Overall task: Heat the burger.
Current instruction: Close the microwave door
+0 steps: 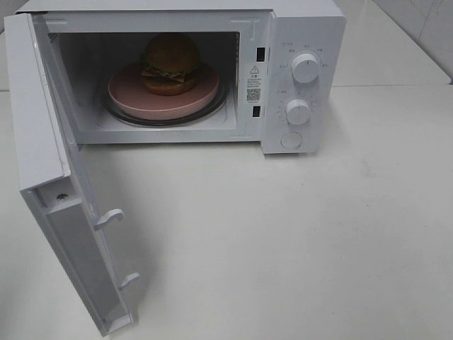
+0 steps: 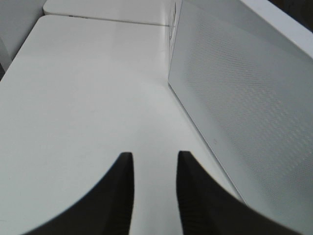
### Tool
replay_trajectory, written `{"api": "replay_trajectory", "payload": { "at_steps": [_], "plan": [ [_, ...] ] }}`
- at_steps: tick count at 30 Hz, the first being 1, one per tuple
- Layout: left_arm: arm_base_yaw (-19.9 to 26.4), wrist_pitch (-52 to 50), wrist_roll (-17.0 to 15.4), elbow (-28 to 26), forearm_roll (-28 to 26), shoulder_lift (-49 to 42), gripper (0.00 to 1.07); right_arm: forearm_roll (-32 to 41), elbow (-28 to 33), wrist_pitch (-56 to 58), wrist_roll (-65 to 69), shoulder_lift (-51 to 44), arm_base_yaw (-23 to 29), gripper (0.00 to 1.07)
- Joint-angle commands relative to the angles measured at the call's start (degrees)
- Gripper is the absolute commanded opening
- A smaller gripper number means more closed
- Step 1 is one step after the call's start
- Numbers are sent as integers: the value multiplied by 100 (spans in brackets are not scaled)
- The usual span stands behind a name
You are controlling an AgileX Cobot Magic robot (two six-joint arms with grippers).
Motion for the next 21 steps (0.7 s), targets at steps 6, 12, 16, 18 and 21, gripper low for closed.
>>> {"api": "replay_trajectory", "payload": {
  "at_steps": [6,12,16,18,21],
  "plan": [
    [-6,-1885,183,487,86,905,0,-11,34,-29,-86,-160,-34,75],
    [-6,-3386,344,934,80,1392,0,-11,34,-29,-86,-160,-34,75],
    [-6,-4778,367,1415,86,1788,0,-11,34,-29,-86,-160,-34,75],
    [-6,-5025,367,1495,86,1862,0,-11,34,-29,-86,-160,-34,75],
    [-6,-5621,367,1713,149,2154,0,-11,34,-29,-86,-160,-34,75]
  ]
}}
